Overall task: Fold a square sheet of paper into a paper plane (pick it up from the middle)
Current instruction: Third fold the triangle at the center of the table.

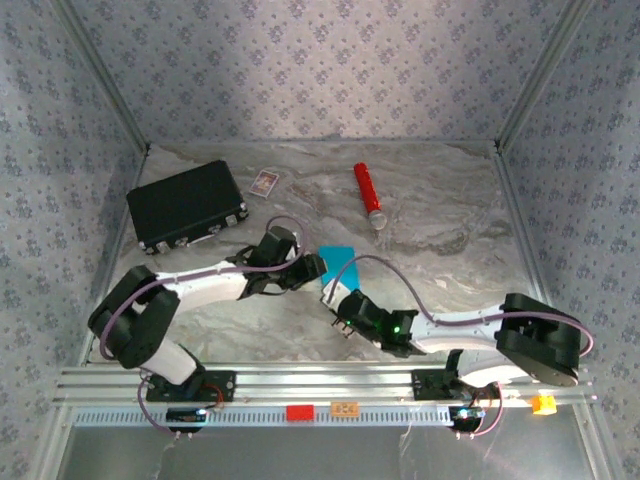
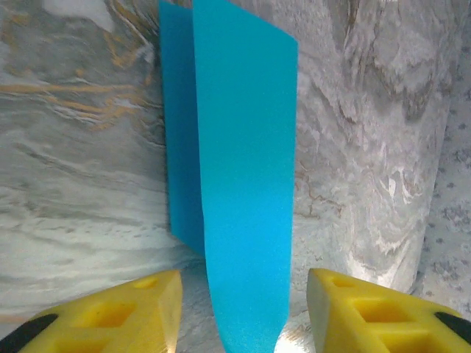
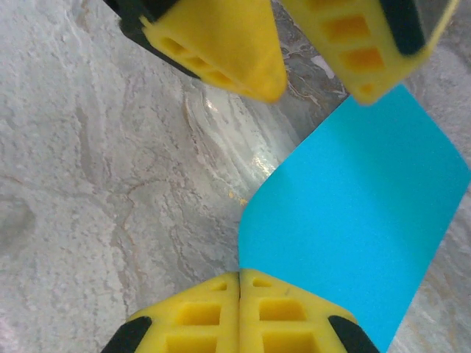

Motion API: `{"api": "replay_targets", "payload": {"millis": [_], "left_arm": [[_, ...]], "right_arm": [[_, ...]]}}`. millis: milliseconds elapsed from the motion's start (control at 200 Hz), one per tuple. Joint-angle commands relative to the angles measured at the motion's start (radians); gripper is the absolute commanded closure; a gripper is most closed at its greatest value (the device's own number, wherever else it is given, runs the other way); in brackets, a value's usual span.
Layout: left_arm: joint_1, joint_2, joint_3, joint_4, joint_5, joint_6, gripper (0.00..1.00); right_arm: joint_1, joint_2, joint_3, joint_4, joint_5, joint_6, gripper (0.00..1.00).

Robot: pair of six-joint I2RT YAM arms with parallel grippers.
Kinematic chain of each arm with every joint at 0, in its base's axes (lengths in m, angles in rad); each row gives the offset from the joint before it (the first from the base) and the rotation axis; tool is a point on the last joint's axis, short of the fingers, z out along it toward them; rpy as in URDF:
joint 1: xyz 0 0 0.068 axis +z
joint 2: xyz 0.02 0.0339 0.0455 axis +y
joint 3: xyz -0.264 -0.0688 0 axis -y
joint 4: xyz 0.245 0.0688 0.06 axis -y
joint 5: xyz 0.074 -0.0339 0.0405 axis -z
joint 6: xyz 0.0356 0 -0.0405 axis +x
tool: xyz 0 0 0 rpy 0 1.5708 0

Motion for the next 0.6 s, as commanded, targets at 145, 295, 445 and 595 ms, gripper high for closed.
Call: {"api": "replay_targets", "payload": {"millis": [145,295,445,595], "left_arm": [[0.028,-0.082,0.004,-0.11,-0.071,0.06,0.5],[0.033,-0.089,0.004,-0.102,-0.062,0.06,0.51],[0.033,-0.084,0.014,-0.099,-0.053,0.068,0.54],[0.036,-0.073,0.025,-0.091,-0.036,0.076,0.57]], "right_arm": [[-0.162,-0.053,0.0,-0.012,-0.365,0.191,1.0],[-0.275,-0.055,0.017,-0.021,-0.585,0.3,1.0],[-0.363,-0.041,0.03,-0.041,-0.762,0.356,1.0],[-0.412,-0.026,0.037,-0.062,-0.887,0.367,1.0]]}}
